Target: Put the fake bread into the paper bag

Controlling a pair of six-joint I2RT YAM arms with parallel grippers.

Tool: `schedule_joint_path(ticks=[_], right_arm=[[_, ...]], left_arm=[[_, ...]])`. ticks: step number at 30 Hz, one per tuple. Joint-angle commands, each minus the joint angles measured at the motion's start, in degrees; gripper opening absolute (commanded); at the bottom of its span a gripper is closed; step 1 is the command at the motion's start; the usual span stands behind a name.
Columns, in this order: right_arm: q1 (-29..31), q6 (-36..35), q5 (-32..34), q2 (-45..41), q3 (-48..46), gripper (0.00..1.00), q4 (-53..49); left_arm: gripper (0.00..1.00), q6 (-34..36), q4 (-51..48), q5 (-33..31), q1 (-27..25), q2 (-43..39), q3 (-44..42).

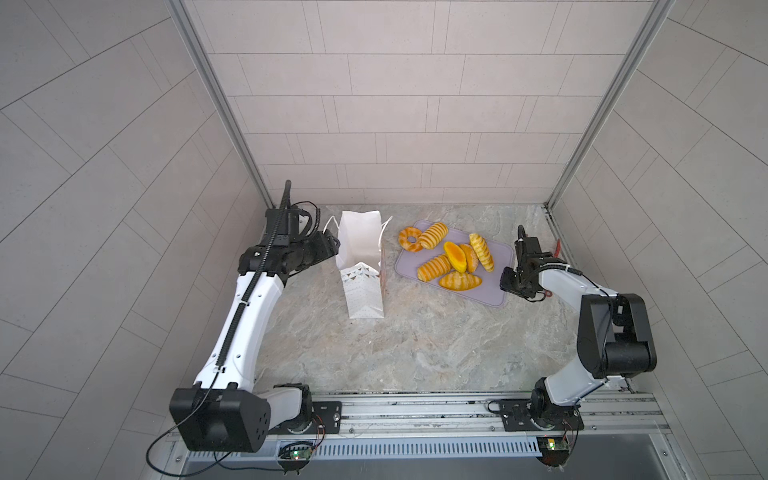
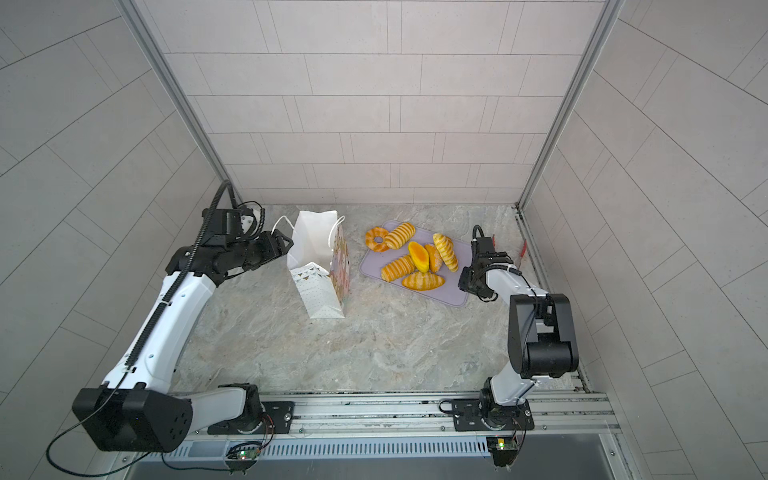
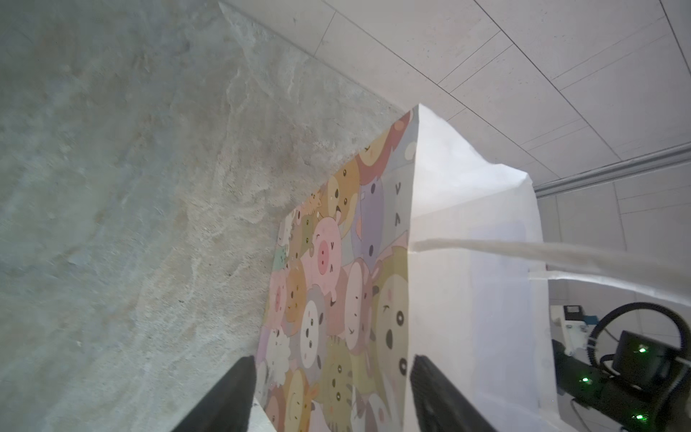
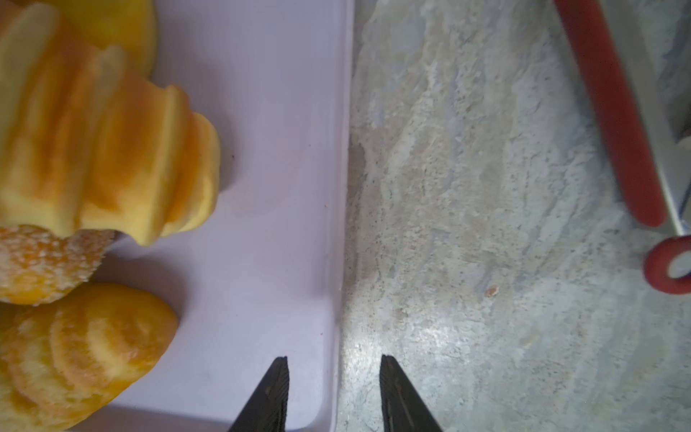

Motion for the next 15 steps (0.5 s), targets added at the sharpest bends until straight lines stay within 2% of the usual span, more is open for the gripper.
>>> schedule_joint_path(ticks=[1,11,13,15], right_arm=[[-0.78,0.72,0.80,0.80,0.49,0.41,0.40],[-1.21,1.32,1.21,2.84,-2.75,0.23,3.02],[-1.19,1.41,1.21,2.56,-3.62,0.21,3.40],[-1.19,1.42,1.29,2.14,-4.22,0.21,3.58]], left_arm=[[0.82,0.79,-2.46,-0.35,0.86,-2.72,2.29],[0.89,0.88,-8.01,-3.63,0.87,-8.92,4.27],[0.89,1.29,-8.62,-3.97,0.90,-8.76,4.11],[0.84,1.74,-8.71,-3.98,0.87,-8.14,3.24]])
